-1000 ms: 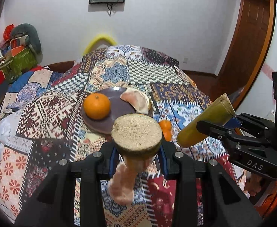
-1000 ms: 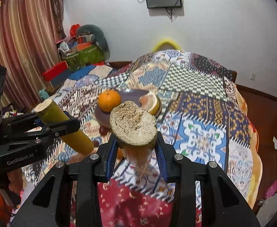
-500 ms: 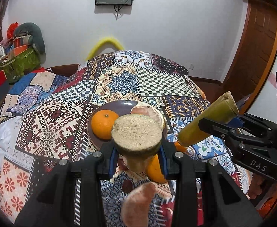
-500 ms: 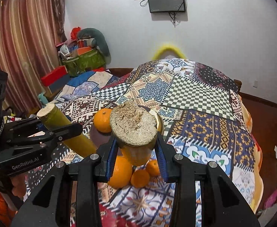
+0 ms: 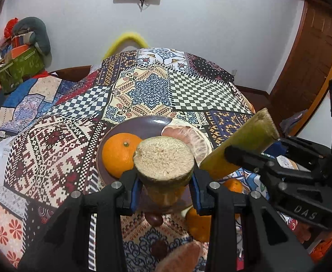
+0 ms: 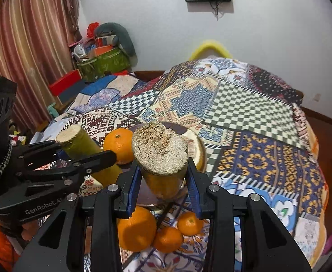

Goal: Organize fruits
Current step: 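Carry both upright cylinders to the plate and stand the left tool's cylinder on it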

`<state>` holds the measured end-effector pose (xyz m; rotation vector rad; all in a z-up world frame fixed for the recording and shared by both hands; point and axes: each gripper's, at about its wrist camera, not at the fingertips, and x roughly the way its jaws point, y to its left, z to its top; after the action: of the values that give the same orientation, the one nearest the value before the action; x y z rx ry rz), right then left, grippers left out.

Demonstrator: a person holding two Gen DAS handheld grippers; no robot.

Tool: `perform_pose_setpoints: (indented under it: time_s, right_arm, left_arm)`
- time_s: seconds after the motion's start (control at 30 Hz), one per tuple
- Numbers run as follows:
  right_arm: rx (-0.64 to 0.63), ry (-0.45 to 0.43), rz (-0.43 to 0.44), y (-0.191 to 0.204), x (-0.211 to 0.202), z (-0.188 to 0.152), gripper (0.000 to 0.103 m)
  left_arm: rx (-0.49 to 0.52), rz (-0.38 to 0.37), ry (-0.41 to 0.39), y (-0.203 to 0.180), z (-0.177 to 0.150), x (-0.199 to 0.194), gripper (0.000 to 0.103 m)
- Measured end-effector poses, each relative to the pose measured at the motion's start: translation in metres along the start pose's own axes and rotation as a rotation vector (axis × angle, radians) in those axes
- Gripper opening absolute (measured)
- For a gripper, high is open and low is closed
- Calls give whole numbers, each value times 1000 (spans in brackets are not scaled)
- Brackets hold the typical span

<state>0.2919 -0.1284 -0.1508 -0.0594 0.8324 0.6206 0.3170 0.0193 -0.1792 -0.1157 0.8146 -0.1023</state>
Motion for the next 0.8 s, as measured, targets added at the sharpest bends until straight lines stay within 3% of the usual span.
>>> perform_pose_setpoints:
  time_s: [0.2,0.6,0.8]
  right_arm:
    - [-8,42,3,-1,23,0,35]
    - [-10,36,30,-9,37,11,35]
    - [-10,35,35,-12,39,14,35]
  left_arm:
    - [-20,-2,38,9,6,23,36]
    - [-41,-32,64,19,20,48,36]
    - [-39,-30,29,19,31,44,36]
